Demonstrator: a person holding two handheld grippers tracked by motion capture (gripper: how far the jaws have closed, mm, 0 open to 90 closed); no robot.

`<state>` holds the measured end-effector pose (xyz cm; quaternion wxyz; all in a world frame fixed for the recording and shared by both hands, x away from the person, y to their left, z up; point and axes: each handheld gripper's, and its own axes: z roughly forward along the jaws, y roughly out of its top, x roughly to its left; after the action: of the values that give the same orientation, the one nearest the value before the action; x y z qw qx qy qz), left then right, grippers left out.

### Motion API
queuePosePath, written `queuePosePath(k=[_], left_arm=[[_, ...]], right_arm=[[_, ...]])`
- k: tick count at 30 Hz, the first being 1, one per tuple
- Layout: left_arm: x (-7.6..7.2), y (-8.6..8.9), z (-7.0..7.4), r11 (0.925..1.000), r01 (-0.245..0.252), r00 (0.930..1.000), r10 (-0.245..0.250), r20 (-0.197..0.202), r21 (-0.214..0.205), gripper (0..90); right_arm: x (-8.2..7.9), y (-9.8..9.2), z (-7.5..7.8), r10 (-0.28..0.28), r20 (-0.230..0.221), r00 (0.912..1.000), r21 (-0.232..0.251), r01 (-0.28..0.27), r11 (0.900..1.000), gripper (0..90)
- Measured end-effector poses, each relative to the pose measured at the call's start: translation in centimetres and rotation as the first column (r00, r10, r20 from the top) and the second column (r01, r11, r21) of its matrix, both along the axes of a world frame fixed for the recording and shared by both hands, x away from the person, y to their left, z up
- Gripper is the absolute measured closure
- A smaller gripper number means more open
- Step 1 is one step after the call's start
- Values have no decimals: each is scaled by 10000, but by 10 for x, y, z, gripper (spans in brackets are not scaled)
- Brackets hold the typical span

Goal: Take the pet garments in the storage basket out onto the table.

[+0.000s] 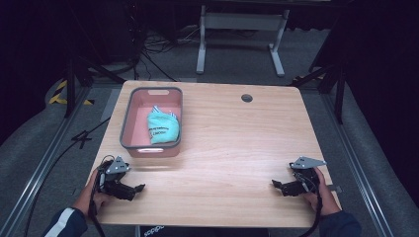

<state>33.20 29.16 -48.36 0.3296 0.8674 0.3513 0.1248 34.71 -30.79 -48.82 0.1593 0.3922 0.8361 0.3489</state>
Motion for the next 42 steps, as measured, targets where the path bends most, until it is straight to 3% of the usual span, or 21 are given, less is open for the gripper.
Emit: queuePosePath(k=[10, 20, 25, 26, 31, 32, 42], left_arm=[[0, -4, 0, 10000, -86, 9999, 86, 64, -2, 0], [3, -3, 3, 9992, 337, 9993, -334, -142, 196, 11], [2, -1, 9, 9999, 162, 9996, -163, -218, -46, 184], [2, -1, 10, 9998, 211, 9995, -212, -234, -62, 182], [-2, -2, 21, 9992, -44, 9997, 34, 250, 399, 196], [-3, -2, 23, 9997, -126, 9995, 120, 300, 200, 195], [-5, 8, 52, 9984, -542, 9935, 558, 997, -182, 194]], right_arm=[[-1, -1, 0, -87, 19, 10000, 2, 87, 10000, 2], [-4, -2, 0, -271, 5, 9996, 2, 271, 9996, 2], [-4, -2, 0, -293, -5, 9996, 6, 293, 9996, 1], [-4, -3, 0, -290, -3, 9996, 1, 290, 9996, 1], [-4, -2, 0, -294, -4, 9996, 10, 294, 9996, 2], [-4, -2, 0, -300, -7, 9996, 13, 300, 9995, 1], [-4, -2, 0, -298, -7, 9996, 17, 298, 9996, 1]])
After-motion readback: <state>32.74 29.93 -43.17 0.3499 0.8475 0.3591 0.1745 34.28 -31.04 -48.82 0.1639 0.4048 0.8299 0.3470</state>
